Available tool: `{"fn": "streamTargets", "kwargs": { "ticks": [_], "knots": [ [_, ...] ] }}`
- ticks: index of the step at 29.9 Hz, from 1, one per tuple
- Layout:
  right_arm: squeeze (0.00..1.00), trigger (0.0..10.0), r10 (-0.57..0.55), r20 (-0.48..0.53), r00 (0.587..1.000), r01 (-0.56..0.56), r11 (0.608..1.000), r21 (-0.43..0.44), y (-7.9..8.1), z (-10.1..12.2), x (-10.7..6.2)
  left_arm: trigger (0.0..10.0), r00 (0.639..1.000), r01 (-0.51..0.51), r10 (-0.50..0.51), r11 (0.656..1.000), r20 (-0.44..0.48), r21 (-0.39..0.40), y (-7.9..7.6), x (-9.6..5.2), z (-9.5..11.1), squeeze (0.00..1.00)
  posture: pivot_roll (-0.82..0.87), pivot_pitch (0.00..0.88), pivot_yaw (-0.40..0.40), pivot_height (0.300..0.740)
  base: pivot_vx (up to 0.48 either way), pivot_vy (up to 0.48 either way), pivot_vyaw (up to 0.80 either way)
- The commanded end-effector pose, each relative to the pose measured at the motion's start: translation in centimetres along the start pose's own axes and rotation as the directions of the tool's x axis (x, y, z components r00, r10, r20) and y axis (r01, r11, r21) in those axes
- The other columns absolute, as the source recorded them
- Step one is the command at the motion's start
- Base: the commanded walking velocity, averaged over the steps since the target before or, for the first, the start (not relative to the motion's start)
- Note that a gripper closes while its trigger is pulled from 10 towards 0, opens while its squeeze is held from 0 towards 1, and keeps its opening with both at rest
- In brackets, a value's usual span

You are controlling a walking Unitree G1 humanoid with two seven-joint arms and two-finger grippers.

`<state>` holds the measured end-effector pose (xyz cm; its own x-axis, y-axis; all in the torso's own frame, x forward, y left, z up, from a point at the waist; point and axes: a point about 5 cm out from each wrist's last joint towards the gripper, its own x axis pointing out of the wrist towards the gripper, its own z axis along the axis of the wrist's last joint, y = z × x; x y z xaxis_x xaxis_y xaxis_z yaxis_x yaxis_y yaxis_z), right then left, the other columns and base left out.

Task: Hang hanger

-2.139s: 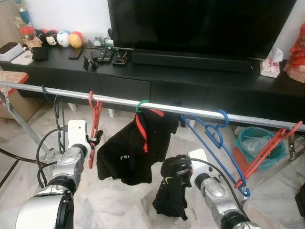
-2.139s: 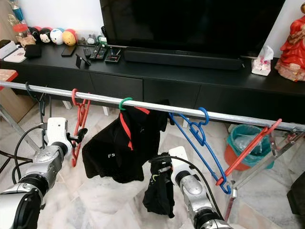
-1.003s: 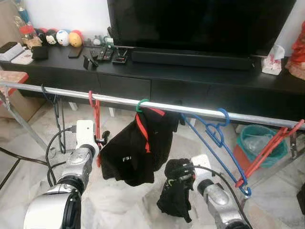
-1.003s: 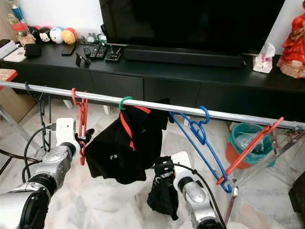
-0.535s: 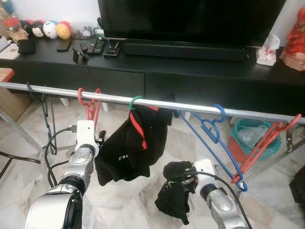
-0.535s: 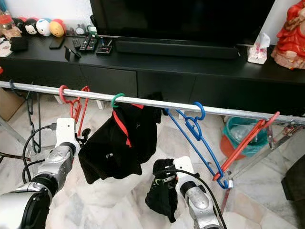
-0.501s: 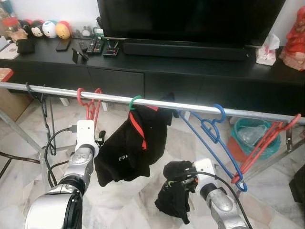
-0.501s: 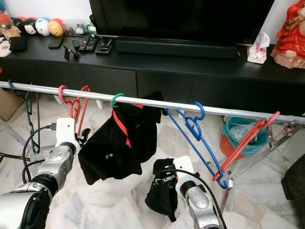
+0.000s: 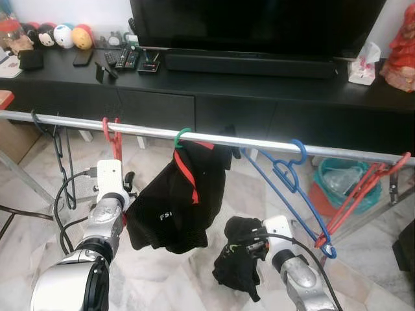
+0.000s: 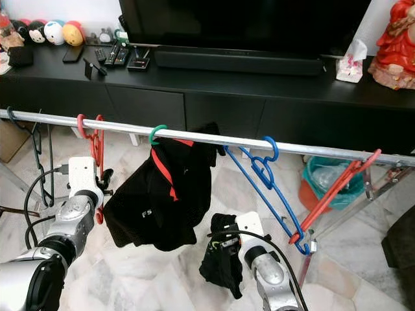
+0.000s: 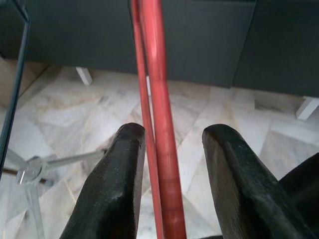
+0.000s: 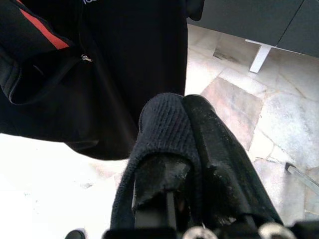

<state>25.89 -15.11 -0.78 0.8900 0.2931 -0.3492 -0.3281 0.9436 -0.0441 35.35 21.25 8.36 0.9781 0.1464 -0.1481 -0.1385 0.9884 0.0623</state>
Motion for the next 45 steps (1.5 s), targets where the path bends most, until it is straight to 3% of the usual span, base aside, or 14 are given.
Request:
{"fn": "streamTargets", "kwargs": {
  "ticks": [1, 14, 30, 31, 33, 34, 45],
  "knots": [
    [0.0, 10.0, 0.003, 0.008, 1.0, -0.003, 1.0, -0.002, 0.1, 0.2, 0.1, 10.0, 0.999, 0.012, -0.011, 1.0, 0.032, -0.01, -0.4, 0.1, 0.6, 0.0, -0.1, 0.093, 0.013, 0.74, 0.0, 0.0, 0.0],
    [0.0, 10.0, 0.009, 0.004, 1.0, -0.009, 1.0, 0.002, 0.6, 0.9, 1.0, 10.0, 0.999, 0.028, -0.028, 1.0, 0.041, 0.003, -1.1, -1.8, -2.2, 0.0, -0.07, 0.039, 0.022, 0.74, 0.0, 0.0, 0.0],
    [0.0, 10.0, 0.005, 0.007, 1.0, -0.005, 1.0, 0.006, 0.6, 1.1, 1.4, 10.0, 0.996, 0.004, -0.005, 1.0, 0.086, 0.011, -0.4, -1.4, -1.0, 0.0, -0.06, 0.028, 0.024, 0.74, 0.0, 0.0, 0.0],
    [0.0, 10.0, 0.006, 0.006, 1.0, -0.006, 1.0, 0.005, 0.6, 1.1, 1.4, 10.0, 0.996, 0.007, -0.008, 1.0, 0.087, 0.013, -0.4, -1.4, -1.0, 0.6, -0.06, 0.029, 0.024, 0.74, 0.0, 0.0, 0.0],
    [0.0, 10.0, 0.007, 0.006, 1.0, -0.007, 1.0, 0.005, 0.6, 1.1, 1.4, 10.0, 0.996, 0.006, -0.007, 1.0, 0.086, 0.014, -0.4, -1.4, -1.0, 0.6, -0.06, 0.029, 0.024, 0.74, 0.0, 0.0, 0.0],
    [0.0, 10.0, 0.006, 0.006, 1.0, -0.006, 1.0, 0.005, 0.6, 1.1, 1.5, 10.0, 0.996, 0.003, -0.004, 1.0, 0.084, 0.013, -0.4, -1.4, -1.0, 1.0, -0.06, 0.032, 0.024, 0.74, 0.0, 0.0, 0.0],
    [0.0, 10.0, 0.011, 0.008, 1.0, -0.011, 1.0, 0.004, 0.7, 1.3, 1.6, 10.0, 0.994, -0.004, 0.005, 1.0, 0.109, -0.006, -0.6, -1.5, -0.7, 1.0, -0.06, 0.041, 0.022, 0.74, 0.0, 0.0, 0.0]
  ]
}}
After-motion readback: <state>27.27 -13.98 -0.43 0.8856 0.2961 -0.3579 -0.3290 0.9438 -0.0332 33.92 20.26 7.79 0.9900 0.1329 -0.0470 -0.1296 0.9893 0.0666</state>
